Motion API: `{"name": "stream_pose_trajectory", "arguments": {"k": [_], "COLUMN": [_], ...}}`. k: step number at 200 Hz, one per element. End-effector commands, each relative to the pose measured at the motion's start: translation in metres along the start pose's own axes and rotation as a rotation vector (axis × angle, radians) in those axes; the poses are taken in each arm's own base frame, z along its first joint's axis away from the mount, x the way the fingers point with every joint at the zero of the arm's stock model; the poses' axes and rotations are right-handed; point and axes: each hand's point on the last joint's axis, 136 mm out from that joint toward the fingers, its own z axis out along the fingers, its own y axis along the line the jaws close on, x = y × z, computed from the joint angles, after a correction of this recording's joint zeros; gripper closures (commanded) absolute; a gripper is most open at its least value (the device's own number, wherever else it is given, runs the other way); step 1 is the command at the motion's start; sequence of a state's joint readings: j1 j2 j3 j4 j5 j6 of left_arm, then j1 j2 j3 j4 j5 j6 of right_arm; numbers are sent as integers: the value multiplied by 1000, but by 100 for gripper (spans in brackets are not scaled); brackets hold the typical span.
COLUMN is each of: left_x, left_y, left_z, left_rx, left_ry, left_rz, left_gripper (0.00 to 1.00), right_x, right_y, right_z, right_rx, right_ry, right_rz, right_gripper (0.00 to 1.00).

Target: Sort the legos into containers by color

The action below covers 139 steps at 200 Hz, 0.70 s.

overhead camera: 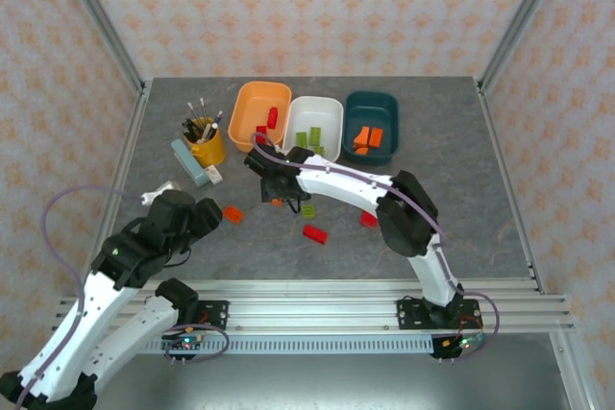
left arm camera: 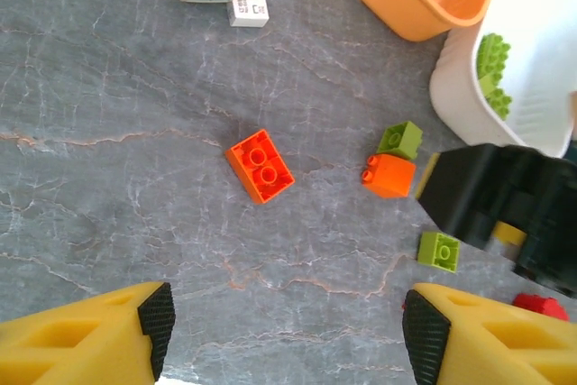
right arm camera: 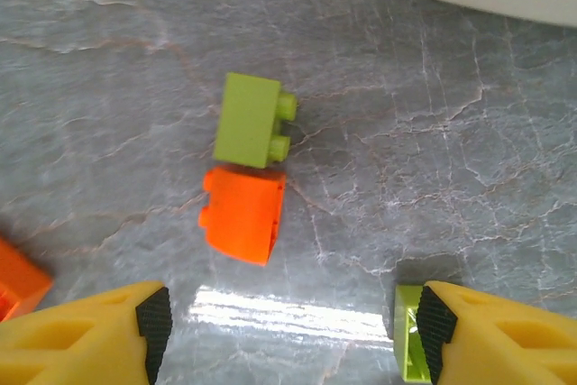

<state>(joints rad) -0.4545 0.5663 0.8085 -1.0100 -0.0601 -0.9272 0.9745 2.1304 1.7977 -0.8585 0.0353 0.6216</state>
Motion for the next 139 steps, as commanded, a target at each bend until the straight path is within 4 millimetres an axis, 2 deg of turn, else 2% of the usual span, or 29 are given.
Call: {"name": "stream_pose_trajectory", "arguments": {"k": [1, 37, 66, 109, 139], "left_x": [8, 14, 17, 16, 15], "left_y": [11, 18, 22, 16, 14], "left_z": [-3, -13, -18, -20, -21], "left_rx": [0, 34, 45, 70, 75], "left_ry": [7, 11, 13, 18, 19], "left_rz": [-8, -12, -17, -19, -14], "left_gripper": [28, 27, 27, 27, 27], "right_x": [-1, -10, -3, 0, 6], "right_y": [-7, 2, 6, 13, 10], "right_z": [10, 21, 36, 52, 60], "right_rx": [78, 81, 85, 98, 119], "right_ry": [1, -25, 9, 30, 53], "right_rz": [51, 59, 67, 64, 78], "right_gripper": [26, 26, 26, 33, 40]}}
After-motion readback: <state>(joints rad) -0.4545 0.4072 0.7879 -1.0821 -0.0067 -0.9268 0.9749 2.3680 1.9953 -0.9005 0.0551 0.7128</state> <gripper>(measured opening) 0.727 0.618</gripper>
